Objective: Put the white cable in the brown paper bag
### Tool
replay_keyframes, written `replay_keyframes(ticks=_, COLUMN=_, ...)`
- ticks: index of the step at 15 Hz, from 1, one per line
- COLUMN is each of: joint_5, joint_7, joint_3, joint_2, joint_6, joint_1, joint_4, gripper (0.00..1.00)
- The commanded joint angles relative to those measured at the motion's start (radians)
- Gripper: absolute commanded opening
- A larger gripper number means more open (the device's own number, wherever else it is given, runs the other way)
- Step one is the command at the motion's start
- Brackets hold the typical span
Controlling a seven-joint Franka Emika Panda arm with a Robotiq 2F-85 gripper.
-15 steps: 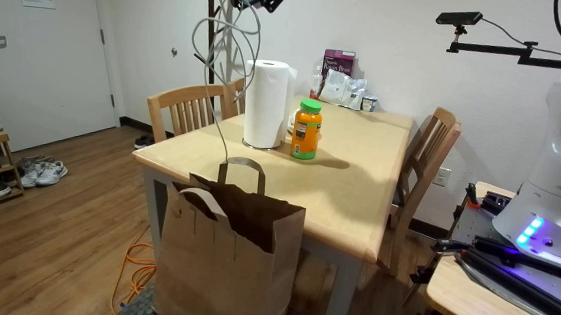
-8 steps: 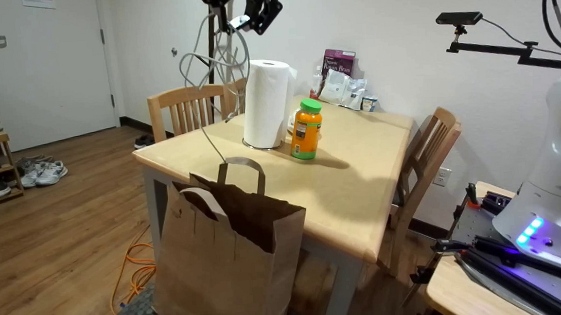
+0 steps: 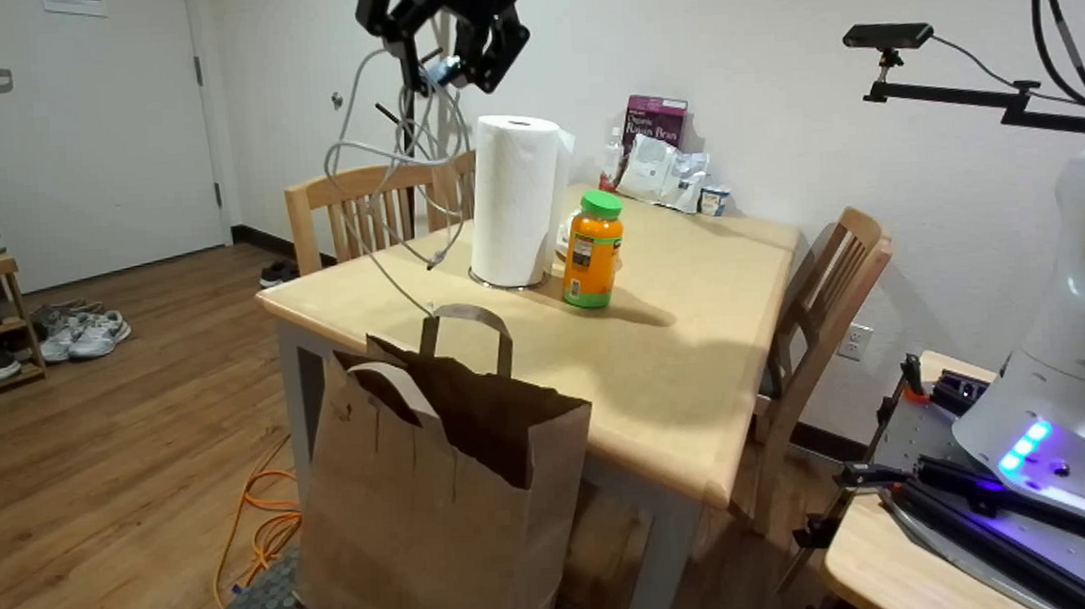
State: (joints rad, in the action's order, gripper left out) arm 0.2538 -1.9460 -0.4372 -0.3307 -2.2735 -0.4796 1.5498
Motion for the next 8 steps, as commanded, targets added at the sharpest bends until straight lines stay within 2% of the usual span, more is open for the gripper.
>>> replay_keyframes(ticks=1, joint_5=-0.166, joint_7=-0.136, joint_3=-0.048, joint_2=-0.022, joint_6=-0.01, joint_1=0.054, joint_4=-0.009, gripper=0.04)
replay_keyframes(ticks=5, joint_5=-0.351, joint_7=-0.244, joint_3=-0.054, joint_2=-0.006, joint_6=-0.016, joint_1=0.121, joint_4=0.029, gripper=0.04)
replay_keyframes(ticks=8, joint_5=-0.436, joint_7=-0.314, joint_3=-0.045, joint_2=0.007, joint_6=-0.005, joint_1=0.166, joint_4=0.054, gripper=0.04)
